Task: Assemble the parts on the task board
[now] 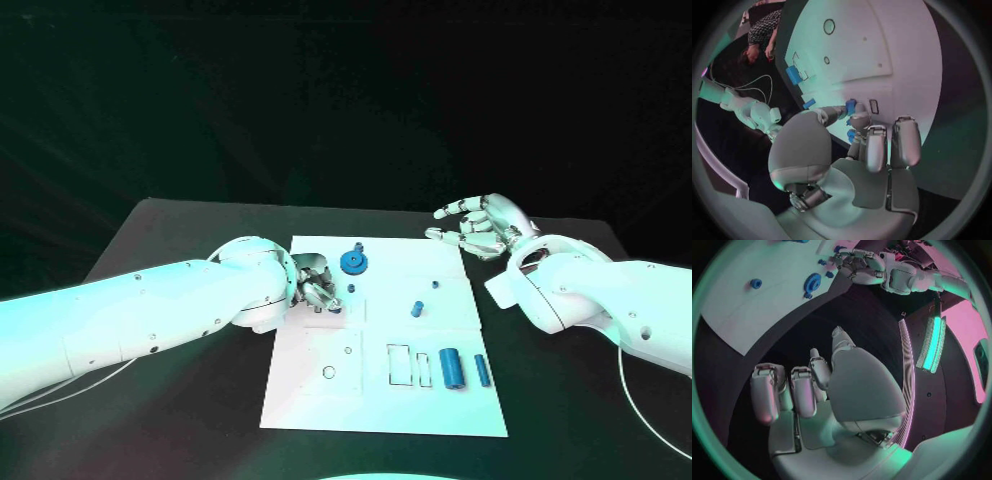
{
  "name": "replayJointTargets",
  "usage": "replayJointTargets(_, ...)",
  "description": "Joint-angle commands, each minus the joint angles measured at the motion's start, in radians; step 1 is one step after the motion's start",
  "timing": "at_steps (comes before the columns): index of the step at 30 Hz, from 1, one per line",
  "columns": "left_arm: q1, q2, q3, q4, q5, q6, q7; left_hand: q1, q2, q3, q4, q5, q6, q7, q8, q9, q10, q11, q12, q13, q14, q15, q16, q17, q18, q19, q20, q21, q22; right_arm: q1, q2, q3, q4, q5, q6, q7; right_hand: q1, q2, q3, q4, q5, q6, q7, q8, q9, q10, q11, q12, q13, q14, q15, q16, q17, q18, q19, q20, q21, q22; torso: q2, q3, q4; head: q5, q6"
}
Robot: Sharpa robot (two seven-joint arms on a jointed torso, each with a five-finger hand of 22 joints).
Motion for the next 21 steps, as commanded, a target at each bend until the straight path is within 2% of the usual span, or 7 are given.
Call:
replayJointTargets(1,-0.003,0.009,-0.002,-0.001,0.003,0.033,0.0,-0.012,0.001,0.177,-0.184,0.006,0.026,-0.021,0.004,0.0,0.007,0.002,0.001,-0.003,0.095,-0.007,0.006,0.234,-0.018,0.005,0.001,0.004,0.0,-0.001,-0.001,0.0,0.002,-0.009,0.013,0.008,-0.004,0.009,-0.001,-0.001,0.005,-0.005,-0.001,0.007,0.001,0.0,-0.005,0.002,-0.001,0.066,-0.007,-0.006,0.107,0.011,0.056,-0.008,-0.001,0.224,0.0,0.0005,-0.0002,0.0,0.001)
replayJointTargets(2,-0.003,0.011,-0.002,-0.003,0.004,0.034,0.0,-0.016,0.002,0.172,-0.181,0.006,0.03,-0.023,0.006,0.001,0.016,0.0,0.011,0.014,0.096,-0.007,0.006,0.235,-0.018,0.006,0.001,0.004,0.002,-0.001,-0.001,0.0,0.002,-0.009,0.013,0.008,-0.004,0.009,-0.001,-0.001,0.005,-0.005,-0.001,0.007,0.001,0.0,-0.005,0.002,-0.001,0.066,-0.007,-0.006,0.107,0.011,0.056,-0.008,-0.001,0.224,0.0,0.0005,-0.0005,0.0,0.001)
replayJointTargets(8,-0.003,0.02,-0.002,-0.014,0.01,0.04,0.0,-0.037,0.009,0.141,-0.163,0.001,0.042,-0.033,0.011,0.009,0.028,-0.006,0.019,0.025,0.098,-0.013,0.009,0.241,-0.019,0.009,-0.003,0.004,0.006,-0.001,-0.002,0.0,0.003,-0.009,0.013,0.008,-0.004,0.009,-0.001,-0.001,0.005,-0.005,-0.001,0.007,0.001,0.0,-0.005,0.002,-0.001,0.066,-0.007,-0.006,0.107,0.011,0.056,-0.008,-0.001,0.224,0.0,0.001,-0.0001,-0.001,-0.001)
replayJointTargets(12,-0.003,0.027,-0.002,-0.022,0.014,0.042,0.0,-0.061,0.015,0.103,-0.139,-0.003,0.05,-0.04,0.011,0.015,0.036,-0.012,0.026,0.036,0.099,-0.018,0.011,0.246,-0.02,0.014,-0.008,0.005,0.012,-0.001,-0.002,0.0,0.003,-0.009,0.013,0.008,-0.006,0.011,-0.002,-0.002,0.007,-0.006,-0.002,0.009,0.001,0.001,-0.005,0.004,-0.001,0.066,-0.007,-0.007,0.107,0.012,0.055,-0.008,-0.002,0.224,0.0,-0.0001,-0.0006,-0.001,0.0)
replayJointTargets(21,-0.003,0.035,-0.003,-0.032,0.018,0.048,0.0,-0.082,0.014,0.066,-0.118,-0.007,0.059,-0.046,0.01,0.019,0.039,-0.016,0.03,0.044,0.1,-0.021,0.012,0.249,-0.021,0.018,-0.012,0.005,0.016,-0.001,-0.002,0.0,0.003,-0.009,0.012,0.009,-0.006,0.011,-0.002,-0.002,0.007,-0.006,-0.002,0.009,0.001,0.001,-0.005,0.004,-0.001,0.066,-0.007,-0.007,0.107,0.012,0.055,-0.008,-0.002,0.224,0.0,-0.0005,0.0006,-0.003,-0.002)
